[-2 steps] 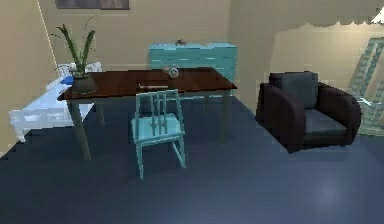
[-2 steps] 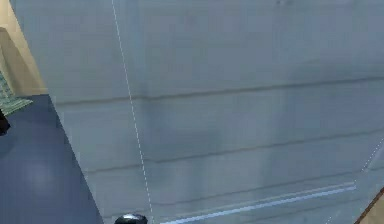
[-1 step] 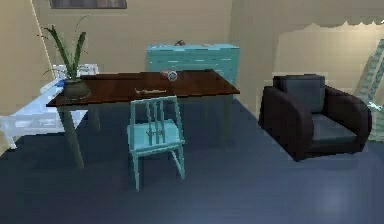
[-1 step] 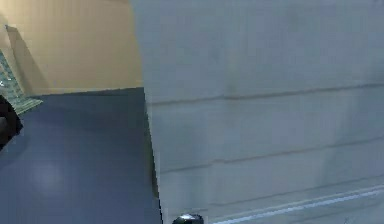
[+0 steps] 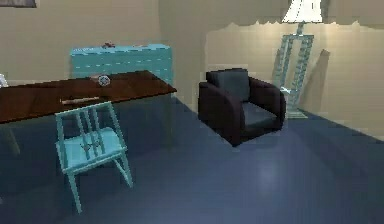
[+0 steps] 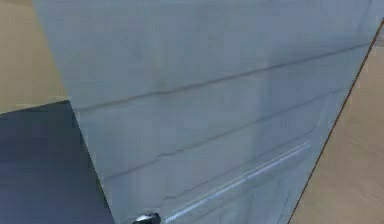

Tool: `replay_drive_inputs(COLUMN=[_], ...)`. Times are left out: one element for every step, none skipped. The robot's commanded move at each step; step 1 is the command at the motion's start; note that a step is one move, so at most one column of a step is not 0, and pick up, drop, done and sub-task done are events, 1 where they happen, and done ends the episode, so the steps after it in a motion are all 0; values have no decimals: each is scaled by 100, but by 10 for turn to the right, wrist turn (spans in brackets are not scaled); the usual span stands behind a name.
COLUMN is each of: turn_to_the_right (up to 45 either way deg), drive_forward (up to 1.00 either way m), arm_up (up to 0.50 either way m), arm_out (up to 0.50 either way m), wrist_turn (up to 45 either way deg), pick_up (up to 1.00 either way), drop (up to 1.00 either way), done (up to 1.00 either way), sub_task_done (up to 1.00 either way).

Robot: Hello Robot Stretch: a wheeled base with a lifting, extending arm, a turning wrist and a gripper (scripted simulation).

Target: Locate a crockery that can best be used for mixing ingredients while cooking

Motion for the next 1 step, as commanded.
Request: replay_drive_inputs(turn_to_the_right=[0], drive_forward=[100], arm_up=[0], arm_out=[0], wrist_turn=[0], pick_up=[0], drop=[0], done=[0], sub_task_done=[0])
